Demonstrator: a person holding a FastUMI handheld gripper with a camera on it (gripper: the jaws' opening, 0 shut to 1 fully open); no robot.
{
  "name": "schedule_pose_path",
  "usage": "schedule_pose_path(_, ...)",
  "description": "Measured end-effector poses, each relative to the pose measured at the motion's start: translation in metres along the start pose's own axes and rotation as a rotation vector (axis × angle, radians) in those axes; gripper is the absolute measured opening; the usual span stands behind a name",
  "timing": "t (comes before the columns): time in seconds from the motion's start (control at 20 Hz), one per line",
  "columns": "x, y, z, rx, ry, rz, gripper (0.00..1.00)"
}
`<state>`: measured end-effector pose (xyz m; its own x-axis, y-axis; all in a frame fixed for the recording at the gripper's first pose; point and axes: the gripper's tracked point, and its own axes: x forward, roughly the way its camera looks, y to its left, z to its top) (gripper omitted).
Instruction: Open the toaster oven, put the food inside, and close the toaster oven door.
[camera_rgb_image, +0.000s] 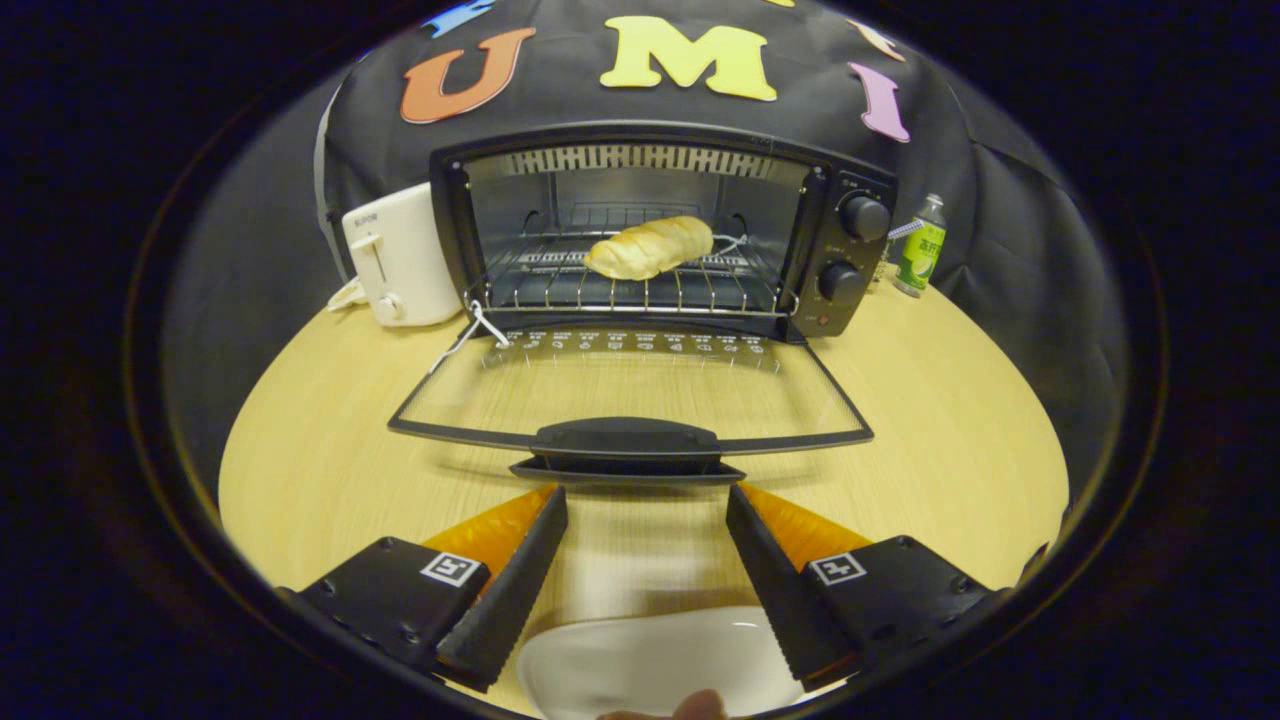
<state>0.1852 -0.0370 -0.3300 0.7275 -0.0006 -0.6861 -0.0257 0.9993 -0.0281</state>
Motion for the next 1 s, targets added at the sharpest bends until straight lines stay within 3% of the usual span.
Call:
schedule_pose_path(0.15, -0.016, 0.001, 0.026, 0.044, -0.060, 0.016, 1.00)
schedule_pose_path(0.55, -0.037, 0.001, 0.100, 0.015, -0.294, 0.006, 1.00)
schedule_pose_path(0.8, -0.055, 0.002, 0.119, 0.013, -0.358, 0.015, 1.00)
schedule_pose_path(1.0, -0.100, 0.002, 0.130, 0.013, -0.434, 0.014, 1.00)
